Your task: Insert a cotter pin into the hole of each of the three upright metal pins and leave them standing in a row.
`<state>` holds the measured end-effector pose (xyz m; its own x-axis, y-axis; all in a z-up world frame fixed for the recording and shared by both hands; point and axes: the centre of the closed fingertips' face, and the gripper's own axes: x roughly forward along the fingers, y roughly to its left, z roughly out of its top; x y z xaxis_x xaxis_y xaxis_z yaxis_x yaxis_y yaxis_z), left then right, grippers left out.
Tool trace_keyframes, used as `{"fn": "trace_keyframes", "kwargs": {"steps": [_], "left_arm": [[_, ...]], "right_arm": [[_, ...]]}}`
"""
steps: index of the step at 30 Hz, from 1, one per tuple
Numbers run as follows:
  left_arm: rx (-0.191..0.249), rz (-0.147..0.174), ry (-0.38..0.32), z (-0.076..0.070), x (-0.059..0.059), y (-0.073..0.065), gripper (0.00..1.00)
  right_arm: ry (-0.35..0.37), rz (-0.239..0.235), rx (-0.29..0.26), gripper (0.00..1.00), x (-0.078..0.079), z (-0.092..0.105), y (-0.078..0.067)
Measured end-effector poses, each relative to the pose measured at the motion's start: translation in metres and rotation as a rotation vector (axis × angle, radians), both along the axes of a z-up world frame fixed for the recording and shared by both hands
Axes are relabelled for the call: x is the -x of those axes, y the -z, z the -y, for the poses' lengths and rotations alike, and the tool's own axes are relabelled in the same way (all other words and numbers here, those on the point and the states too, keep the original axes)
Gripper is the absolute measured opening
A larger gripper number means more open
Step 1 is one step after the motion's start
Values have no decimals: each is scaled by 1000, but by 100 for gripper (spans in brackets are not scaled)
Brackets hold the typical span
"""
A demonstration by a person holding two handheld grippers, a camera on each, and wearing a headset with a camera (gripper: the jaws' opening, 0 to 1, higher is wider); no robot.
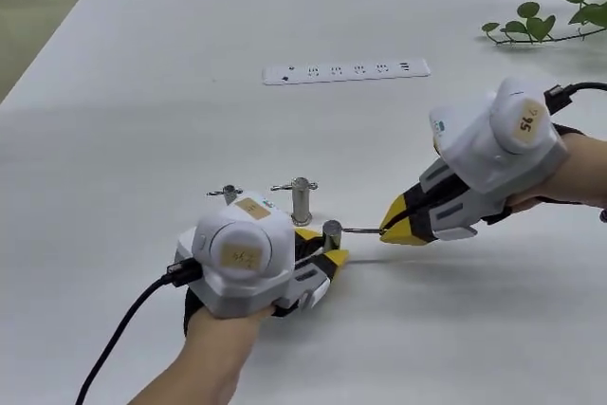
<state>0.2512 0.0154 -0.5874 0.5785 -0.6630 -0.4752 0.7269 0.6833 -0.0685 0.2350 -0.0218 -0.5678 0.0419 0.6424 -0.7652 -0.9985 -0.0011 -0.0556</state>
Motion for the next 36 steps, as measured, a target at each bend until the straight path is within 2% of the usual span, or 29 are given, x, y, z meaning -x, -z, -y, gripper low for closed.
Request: {"fn": "trace_keyframes", "kwargs": {"steps": [19, 36], "left_arm": [[-14, 18, 10, 1, -1, 2, 10], [-5, 26, 7, 2, -2, 4, 10]], "right_arm": [[-20, 18, -3, 0, -1, -12, -3], [-40, 22, -7, 0, -1, -27, -4]]}}
